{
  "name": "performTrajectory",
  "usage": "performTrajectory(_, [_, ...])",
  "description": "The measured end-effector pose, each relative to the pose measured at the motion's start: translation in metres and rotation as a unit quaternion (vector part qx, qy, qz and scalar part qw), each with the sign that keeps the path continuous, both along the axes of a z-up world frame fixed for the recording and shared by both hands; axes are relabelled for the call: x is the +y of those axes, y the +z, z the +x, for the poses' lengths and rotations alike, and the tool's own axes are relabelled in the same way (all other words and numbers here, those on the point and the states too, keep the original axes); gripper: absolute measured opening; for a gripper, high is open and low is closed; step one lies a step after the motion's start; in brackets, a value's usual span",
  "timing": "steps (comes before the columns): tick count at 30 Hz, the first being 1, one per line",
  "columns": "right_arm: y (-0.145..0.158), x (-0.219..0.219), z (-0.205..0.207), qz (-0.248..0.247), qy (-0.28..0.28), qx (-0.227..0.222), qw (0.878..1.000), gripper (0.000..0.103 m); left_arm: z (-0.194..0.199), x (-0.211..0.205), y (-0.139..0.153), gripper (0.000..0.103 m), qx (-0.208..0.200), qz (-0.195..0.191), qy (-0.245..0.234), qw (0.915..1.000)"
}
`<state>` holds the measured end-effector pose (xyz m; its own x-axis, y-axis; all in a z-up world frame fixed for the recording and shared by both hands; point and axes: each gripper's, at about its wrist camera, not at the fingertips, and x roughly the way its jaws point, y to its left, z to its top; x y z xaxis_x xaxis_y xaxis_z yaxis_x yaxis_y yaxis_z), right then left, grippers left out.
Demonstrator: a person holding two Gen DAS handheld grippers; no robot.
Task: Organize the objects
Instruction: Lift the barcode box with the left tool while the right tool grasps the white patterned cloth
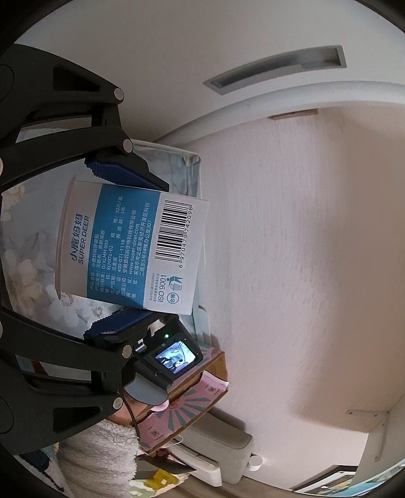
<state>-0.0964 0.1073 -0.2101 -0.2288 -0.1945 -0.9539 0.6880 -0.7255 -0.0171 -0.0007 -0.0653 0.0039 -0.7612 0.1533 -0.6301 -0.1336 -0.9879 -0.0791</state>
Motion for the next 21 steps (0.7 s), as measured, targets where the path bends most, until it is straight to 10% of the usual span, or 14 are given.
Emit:
performTrajectory(10, [0.021, 0.008, 0.005, -0.025, -0.010, 0.011, 1.000, 0.045, 0.002, -0.002, 0.003, 0.067, 0.009, -0.004, 0.008, 0.9999])
performTrajectory(21, [0.123, 0.008, 0.024, -0.093, -0.036, 0.093, 0.991, 0.045, -0.006, -0.002, 0.008, 0.067, 0.018, -0.007, 0.008, 0.9998])
